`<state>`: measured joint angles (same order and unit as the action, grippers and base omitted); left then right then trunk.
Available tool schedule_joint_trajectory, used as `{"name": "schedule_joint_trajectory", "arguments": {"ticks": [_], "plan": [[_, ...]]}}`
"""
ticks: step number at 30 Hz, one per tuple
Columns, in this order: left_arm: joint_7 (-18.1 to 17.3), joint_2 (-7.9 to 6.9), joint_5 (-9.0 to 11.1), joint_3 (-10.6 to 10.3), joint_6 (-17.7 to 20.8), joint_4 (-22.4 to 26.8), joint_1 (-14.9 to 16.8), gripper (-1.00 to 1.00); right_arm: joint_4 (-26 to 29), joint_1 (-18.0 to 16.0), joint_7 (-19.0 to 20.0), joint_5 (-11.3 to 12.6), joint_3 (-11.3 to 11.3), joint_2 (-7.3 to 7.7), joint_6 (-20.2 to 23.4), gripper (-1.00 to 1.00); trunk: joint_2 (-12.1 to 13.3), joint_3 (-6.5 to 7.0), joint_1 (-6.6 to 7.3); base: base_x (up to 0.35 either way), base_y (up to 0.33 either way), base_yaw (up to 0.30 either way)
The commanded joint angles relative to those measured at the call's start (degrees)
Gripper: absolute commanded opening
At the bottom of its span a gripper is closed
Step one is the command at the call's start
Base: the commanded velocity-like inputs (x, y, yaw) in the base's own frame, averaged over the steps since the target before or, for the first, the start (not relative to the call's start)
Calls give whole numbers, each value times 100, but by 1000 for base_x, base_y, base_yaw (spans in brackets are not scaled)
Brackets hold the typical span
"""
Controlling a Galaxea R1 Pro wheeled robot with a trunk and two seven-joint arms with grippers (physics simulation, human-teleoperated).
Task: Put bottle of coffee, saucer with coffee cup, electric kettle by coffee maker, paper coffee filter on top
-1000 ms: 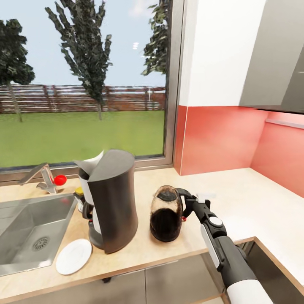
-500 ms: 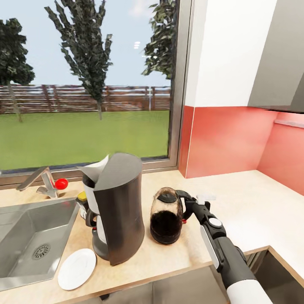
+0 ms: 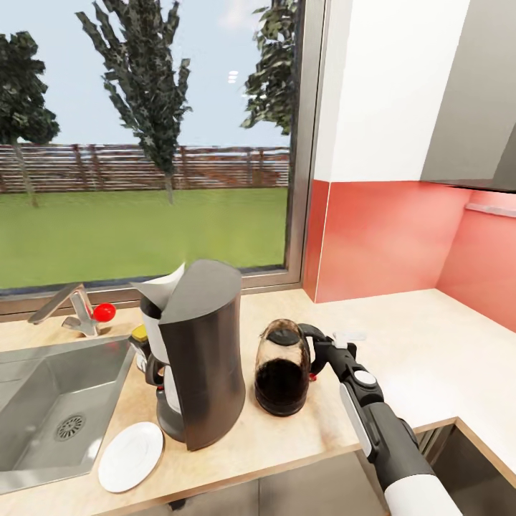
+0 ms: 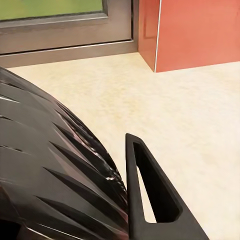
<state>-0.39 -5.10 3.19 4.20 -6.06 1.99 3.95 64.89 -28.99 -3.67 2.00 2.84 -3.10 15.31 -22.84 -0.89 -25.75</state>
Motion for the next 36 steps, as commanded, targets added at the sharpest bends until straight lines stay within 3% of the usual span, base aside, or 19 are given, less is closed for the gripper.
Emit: {"name": "schedule_joint_trajectory", "arguments": {"ticks": [1, 4, 5, 22, 36], "plan": [[-5, 1, 20, 37, -18, -6, 4, 100, -37, -1, -38, 40, 17, 3, 32, -100, -8, -11, -4, 0, 0, 0], [-5, 1, 19, 37, -18, -6, 4, 100, -38, -1, -38, 43, 22, 3, 33, -100, -8, -11, -4, 0, 0, 0], [-5, 1, 21, 37, -18, -6, 3, 100, -38, -1, -38, 41, 23, 1, 33, 100, -8, -11, -4, 0, 0, 0], [-5, -15, 29, 50, 24, -6, 5, 100, -231, -1, -37, 47, 17, -6, 24, 100, -8, -11, -4, -6, 0, 0], [-5, 0, 41, 71, 26, -2, 6, 100, -231, -1, -32, 47, 15, -6, 24, 100, -8, -11, -4, -303, 0, 0]]}}
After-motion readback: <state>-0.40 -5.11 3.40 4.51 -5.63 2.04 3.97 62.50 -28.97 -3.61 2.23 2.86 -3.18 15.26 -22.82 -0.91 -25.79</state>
